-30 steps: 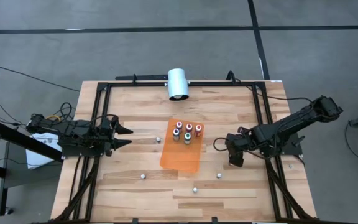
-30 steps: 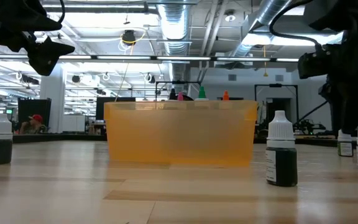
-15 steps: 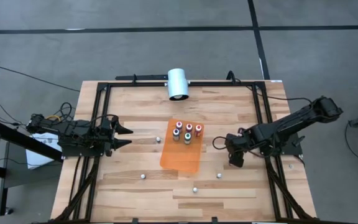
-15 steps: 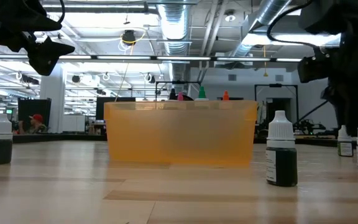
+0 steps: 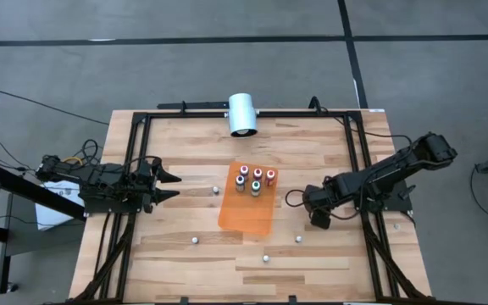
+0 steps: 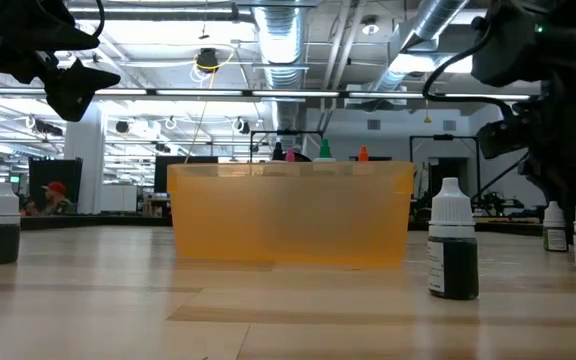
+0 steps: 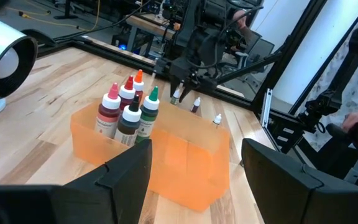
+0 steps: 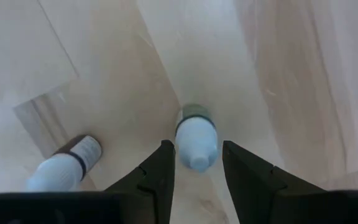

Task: Pick & Place food coloring
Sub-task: Put the top small green food coloring bottle into the orange bin

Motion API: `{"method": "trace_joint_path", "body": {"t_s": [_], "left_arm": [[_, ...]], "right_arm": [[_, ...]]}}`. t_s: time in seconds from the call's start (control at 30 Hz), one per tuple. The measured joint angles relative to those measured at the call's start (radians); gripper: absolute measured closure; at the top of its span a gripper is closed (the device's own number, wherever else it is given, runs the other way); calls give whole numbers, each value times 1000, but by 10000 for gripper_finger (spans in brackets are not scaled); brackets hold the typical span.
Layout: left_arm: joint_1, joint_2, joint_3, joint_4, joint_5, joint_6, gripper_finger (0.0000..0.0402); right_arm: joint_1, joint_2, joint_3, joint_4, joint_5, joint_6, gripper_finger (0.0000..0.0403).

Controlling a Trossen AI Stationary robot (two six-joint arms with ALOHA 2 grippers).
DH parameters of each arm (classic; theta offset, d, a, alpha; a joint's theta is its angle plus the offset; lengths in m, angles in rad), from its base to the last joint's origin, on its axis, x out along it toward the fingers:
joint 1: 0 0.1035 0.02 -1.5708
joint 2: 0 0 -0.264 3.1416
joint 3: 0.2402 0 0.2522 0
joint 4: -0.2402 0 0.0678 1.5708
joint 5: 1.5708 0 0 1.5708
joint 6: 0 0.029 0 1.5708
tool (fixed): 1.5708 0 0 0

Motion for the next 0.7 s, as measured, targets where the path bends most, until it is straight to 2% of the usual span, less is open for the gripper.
{"method": "trace_joint_path", "body": {"t_s": [0.7], "left_arm": [[0,0,0,0,0,0,161]], "right_arm": [[-50,-33,0,38,2,-26,281]]}}
